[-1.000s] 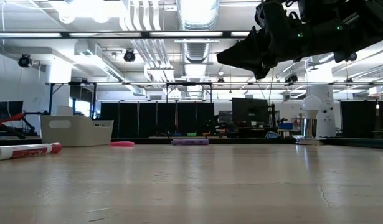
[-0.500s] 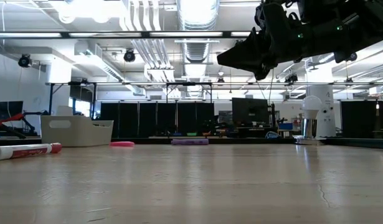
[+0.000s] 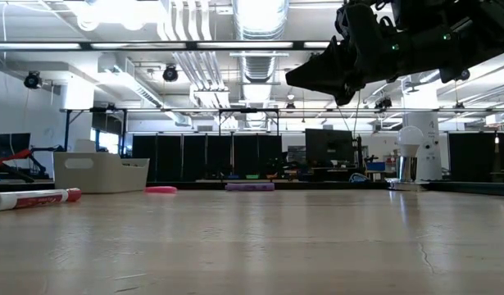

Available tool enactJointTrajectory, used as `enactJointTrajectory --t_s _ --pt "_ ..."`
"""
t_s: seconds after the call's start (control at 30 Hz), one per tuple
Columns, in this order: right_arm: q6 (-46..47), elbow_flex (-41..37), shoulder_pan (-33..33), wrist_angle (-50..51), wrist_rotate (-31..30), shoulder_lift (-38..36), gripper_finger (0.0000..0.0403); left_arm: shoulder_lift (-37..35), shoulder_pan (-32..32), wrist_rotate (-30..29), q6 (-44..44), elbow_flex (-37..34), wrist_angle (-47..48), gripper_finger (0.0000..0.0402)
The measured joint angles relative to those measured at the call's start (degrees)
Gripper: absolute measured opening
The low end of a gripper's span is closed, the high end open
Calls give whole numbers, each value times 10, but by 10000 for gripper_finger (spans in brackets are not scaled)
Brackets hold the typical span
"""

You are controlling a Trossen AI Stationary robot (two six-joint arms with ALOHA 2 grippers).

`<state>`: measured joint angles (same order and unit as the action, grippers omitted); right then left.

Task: Pick & Place Markers
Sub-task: Put the blue highlighter pen into the black bin, then put the pink pen into the gray bin

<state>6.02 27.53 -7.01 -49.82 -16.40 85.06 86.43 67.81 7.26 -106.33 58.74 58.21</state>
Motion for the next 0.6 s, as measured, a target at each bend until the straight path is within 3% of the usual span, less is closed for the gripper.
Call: enactJointTrajectory --t_s 0.2,0.33,0.5,0.6 --pt "0 0 0 1 0 0 47 -14 2 -28 45 51 60 139" --pt "0 0 0 1 -1 0 47 -15 -4 -141 123 129 98 141" --pt "0 0 0 1 -1 0 47 -17 -46 -327 259 205 130 140" --pt "0 0 0 1 -1 0 47 -30 -101 -378 332 218 151 136"
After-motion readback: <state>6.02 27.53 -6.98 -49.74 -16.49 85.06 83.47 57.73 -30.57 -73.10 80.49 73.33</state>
